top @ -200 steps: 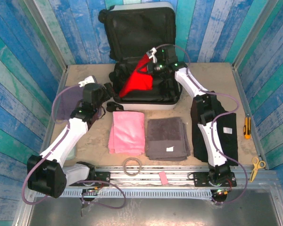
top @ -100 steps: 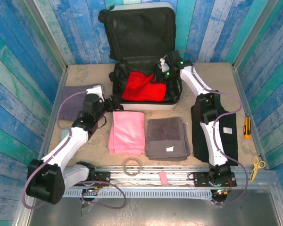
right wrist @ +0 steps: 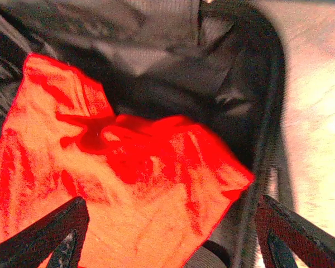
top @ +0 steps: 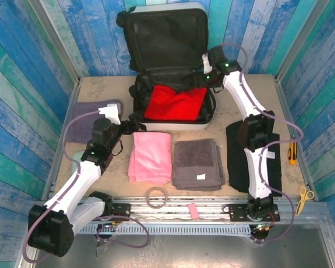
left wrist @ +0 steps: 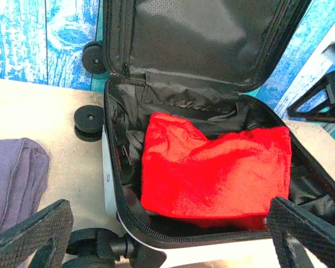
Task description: Pack the luggage
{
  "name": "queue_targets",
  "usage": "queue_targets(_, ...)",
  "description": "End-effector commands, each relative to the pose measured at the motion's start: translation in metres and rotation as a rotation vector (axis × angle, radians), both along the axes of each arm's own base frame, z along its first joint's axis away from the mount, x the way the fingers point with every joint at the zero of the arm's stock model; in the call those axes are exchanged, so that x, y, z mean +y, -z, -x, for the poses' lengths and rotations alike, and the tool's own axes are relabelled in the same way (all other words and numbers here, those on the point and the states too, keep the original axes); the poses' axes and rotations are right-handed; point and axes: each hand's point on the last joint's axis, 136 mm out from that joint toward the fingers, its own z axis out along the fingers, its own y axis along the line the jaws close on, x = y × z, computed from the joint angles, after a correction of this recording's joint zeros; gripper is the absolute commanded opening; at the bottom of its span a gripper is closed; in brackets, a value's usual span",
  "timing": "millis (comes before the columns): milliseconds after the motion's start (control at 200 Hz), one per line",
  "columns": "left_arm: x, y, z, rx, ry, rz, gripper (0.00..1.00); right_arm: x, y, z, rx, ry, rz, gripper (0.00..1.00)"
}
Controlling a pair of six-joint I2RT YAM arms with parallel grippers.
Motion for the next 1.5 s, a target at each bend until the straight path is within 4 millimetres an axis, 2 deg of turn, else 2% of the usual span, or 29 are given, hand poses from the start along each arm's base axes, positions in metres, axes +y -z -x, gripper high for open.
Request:
queue_targets(0,-0.003,-0.003,-0.004,-0.018,0.010,-0.018,0.93,-0.017,-0.012,0.007,-0.023,0.025,0.078,0.79)
queue_targets(65,-0.007,-0.001,-0.004,-0.013,0.023,-0.020,0.94,-0.010,-0.012,0.009,-0.015,0.004,0.047,0.77)
queue_targets(145,-0.013,0.000,-0.002,-0.014,0.039,-0.030,0.95,0.009,-0.005,0.013,0.009,-0.051,-0.007,0.67)
queue_targets(275,-0.026,0.001,-0.001,-0.006,0.074,-0.035,0.98,0.033,0.021,0.011,0.053,-0.086,-0.037,0.45)
queue_targets(366,-0.033,0.005,0.000,0.016,0.089,-0.027,1.00,0.035,0.044,0.004,0.081,-0.060,-0.021,0.30)
queue_targets(551,-0.035,0.017,0.001,0.059,0.080,-0.014,0.98,0.015,0.082,-0.005,0.112,0.020,0.095,0.20)
queue_targets(731,-0.033,0.022,-0.001,0.071,0.063,0.002,0.98,0.019,0.115,-0.007,0.150,0.014,0.121,0.18)
queue_targets(851,-0.034,0.026,-0.003,0.086,0.059,0.011,0.98,0.035,0.137,-0.014,0.151,-0.031,0.081,0.17)
queue_targets(991,-0.030,0.034,-0.004,0.068,0.033,0.034,0.99,0.065,0.153,-0.027,0.107,-0.093,-0.003,0.16)
queue_targets(1067,-0.030,0.041,-0.007,0.073,0.021,0.041,0.99,0.072,0.159,-0.034,0.100,-0.088,-0.038,0.16)
queue_targets(1152,-0.034,0.047,-0.013,0.104,0.033,0.032,1.00,0.077,0.156,-0.040,0.076,-0.088,-0.066,0.22)
queue_targets(1257,-0.037,0.045,-0.018,0.115,0.037,0.016,1.00,0.079,0.138,-0.042,0.041,-0.110,-0.075,0.41)
queue_targets(1352,-0.033,0.036,-0.018,0.084,0.022,0.012,0.98,0.073,0.108,-0.043,-0.007,-0.125,-0.065,0.61)
queue_targets(1492,-0.030,0.023,-0.018,0.049,0.010,-0.001,0.95,0.041,0.052,-0.037,-0.063,-0.067,-0.066,0.71)
